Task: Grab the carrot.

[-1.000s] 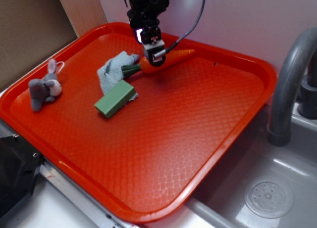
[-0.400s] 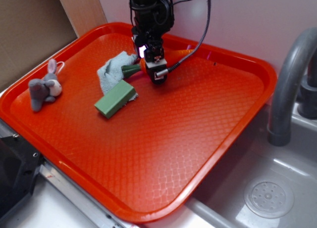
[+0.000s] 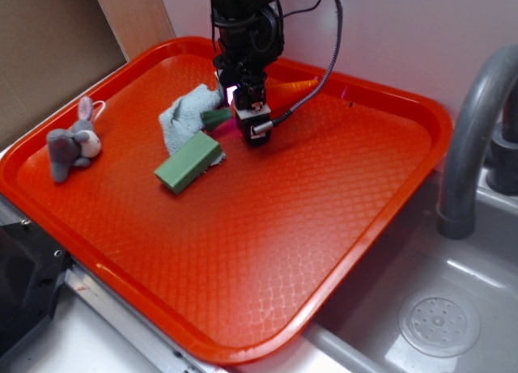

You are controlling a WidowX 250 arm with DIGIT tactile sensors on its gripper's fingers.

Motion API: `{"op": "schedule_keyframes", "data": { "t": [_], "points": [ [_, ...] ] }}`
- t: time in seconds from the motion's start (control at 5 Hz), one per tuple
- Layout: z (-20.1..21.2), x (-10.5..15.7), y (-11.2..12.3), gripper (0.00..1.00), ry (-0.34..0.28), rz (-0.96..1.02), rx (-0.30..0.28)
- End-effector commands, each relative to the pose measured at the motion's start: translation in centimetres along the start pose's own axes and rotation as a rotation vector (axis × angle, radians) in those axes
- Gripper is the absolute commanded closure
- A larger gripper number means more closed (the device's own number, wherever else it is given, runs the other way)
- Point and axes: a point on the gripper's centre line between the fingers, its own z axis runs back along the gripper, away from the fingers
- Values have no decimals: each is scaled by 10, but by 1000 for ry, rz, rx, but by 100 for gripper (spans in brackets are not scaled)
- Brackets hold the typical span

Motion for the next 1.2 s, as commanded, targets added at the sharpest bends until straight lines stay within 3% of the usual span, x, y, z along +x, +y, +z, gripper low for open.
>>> {"op": "schedule_keyframes", "data": {
  "t": [0.0, 0.2, 0.4, 0.6, 0.8, 1.0],
  "points": [
    [8, 2, -10, 100, -36, -15, 53],
    [34, -4, -15, 100, -27, 8, 113],
    [83, -20, -22, 100, -58, 214, 122],
    [131, -40, -37, 100, -128, 321, 132],
    [173, -62, -51, 100, -142, 421, 127],
    [192, -78, -54, 100, -191, 473, 57]
  ]
}}
